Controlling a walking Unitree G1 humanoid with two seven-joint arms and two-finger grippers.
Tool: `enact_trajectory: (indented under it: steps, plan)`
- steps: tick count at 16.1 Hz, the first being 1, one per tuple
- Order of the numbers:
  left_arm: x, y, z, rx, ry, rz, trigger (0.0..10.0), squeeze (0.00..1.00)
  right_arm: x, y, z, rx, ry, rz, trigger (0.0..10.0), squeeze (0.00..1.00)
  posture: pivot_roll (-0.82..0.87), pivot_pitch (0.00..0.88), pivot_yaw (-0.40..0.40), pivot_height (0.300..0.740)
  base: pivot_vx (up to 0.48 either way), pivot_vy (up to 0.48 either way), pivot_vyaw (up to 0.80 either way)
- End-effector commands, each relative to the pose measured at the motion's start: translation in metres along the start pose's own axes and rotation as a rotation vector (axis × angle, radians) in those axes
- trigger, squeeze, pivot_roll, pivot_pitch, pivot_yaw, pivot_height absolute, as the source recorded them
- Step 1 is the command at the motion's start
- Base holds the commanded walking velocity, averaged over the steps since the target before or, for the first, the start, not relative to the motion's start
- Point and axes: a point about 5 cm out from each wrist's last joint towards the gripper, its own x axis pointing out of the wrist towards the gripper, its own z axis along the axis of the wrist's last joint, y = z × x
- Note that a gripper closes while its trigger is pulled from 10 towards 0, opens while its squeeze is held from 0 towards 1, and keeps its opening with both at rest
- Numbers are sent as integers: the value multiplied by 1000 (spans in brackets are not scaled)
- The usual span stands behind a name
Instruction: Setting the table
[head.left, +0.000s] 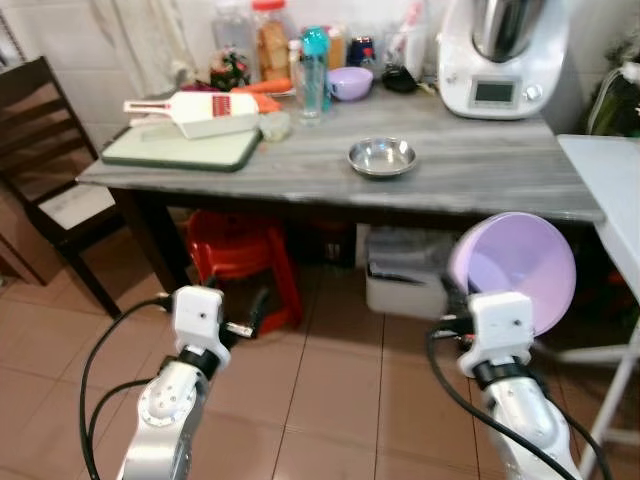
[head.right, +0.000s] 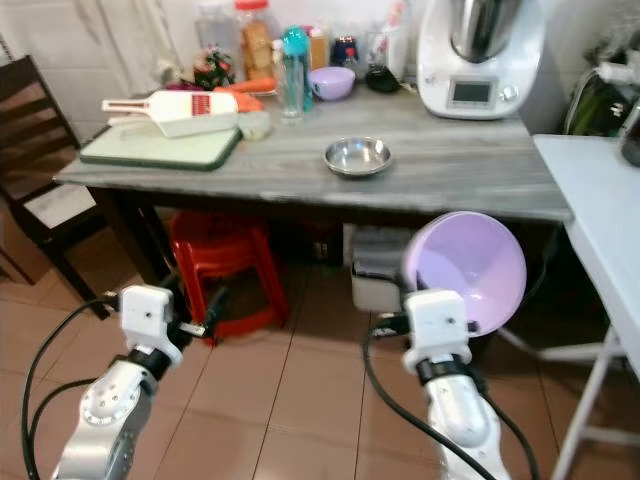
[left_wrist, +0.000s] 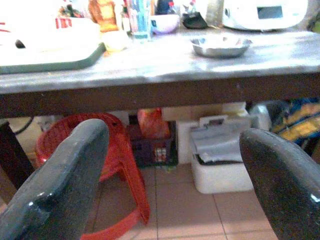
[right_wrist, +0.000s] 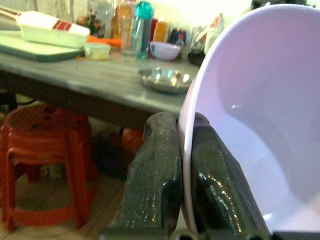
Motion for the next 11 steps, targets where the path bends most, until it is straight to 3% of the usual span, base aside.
enact_trajectory:
  steps: [1,11]
  plan:
    - [-2,11,1,18,6,23,10000,0,3,7,7,14,-33,18,10000,0,-27,0,50,740,311,0,0]
    - [3,8,5,6,-17,14,10000,0,6,7,8,3,-40,17,10000,0,-31,0,49,740,316,0,0]
